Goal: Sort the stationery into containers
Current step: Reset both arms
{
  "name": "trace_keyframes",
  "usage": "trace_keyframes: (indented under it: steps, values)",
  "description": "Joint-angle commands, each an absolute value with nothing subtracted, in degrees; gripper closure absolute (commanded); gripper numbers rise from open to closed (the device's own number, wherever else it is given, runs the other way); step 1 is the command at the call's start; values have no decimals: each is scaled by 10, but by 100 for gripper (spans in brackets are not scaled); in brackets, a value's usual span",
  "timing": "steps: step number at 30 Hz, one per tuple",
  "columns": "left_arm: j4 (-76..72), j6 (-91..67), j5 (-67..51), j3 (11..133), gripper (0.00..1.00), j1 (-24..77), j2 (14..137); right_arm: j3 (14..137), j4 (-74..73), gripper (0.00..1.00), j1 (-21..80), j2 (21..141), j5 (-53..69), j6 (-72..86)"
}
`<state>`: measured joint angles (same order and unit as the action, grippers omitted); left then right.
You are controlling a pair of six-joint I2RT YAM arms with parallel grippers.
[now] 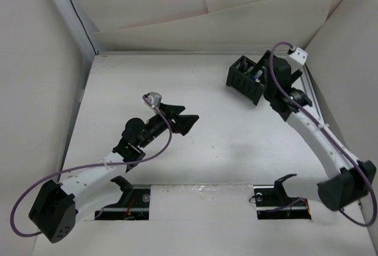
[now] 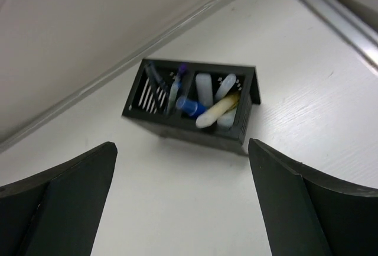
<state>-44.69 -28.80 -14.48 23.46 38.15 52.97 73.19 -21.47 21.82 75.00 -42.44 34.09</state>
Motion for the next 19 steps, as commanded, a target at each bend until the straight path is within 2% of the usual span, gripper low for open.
trace_keyframes:
  steps: [1,4,9,11,13,19]
  values:
    - [-464,-267,-120,238,0,382,498,636,-184,1,236,667,-303,323]
    - [-432,-262,-106,251,0,382,507,554,-177,1,268,630,-233,318]
    - [-389,-272,-124,301,0,382,592,496,-255,1,339,582,-277,372]
    - [-421,-272,-147,295,0,382,608,472,-260,1,354,567,-294,378]
    - [-453,-285,-147,272,0,382,608,472,-296,1,359,552,-294,388]
    - [-431,-279,-135,256,0,382,549,455,-327,1,373,534,-323,409]
